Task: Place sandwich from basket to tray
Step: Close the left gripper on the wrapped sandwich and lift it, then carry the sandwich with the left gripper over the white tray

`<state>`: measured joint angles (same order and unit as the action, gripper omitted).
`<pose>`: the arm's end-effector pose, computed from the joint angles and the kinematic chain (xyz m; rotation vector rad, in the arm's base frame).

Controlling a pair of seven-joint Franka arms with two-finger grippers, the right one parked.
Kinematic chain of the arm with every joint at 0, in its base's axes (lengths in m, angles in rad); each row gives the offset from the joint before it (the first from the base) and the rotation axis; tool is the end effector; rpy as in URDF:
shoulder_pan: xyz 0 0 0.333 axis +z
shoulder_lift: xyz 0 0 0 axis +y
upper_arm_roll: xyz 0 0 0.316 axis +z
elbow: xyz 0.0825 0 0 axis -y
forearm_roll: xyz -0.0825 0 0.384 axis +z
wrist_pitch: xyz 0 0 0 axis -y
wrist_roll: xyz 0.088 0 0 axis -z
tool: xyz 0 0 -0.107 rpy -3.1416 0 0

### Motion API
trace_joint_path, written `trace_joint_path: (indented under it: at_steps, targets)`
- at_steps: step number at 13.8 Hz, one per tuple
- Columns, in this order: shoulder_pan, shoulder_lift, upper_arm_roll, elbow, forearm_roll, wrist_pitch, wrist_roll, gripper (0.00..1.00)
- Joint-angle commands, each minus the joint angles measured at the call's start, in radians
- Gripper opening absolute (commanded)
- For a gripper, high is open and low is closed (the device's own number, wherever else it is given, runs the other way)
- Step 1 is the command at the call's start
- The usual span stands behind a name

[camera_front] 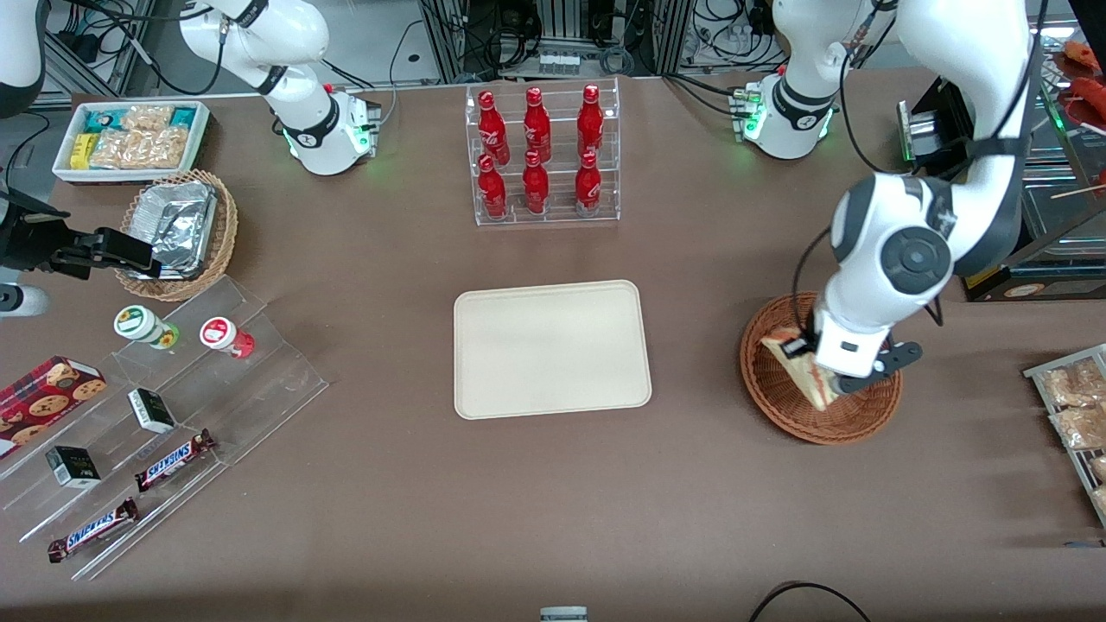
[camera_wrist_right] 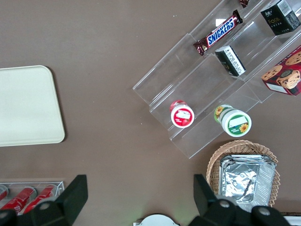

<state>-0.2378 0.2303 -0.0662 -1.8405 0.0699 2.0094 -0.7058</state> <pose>0.5842 -0.1768 0.3983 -3.0178 -0.5670 0.0465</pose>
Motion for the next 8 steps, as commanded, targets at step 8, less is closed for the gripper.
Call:
trace_joint_path:
  at_steps: [8]
  targets:
    - [-0.375,0.326,0.005,0.437,-0.053,-0.038,-0.023,0.0]
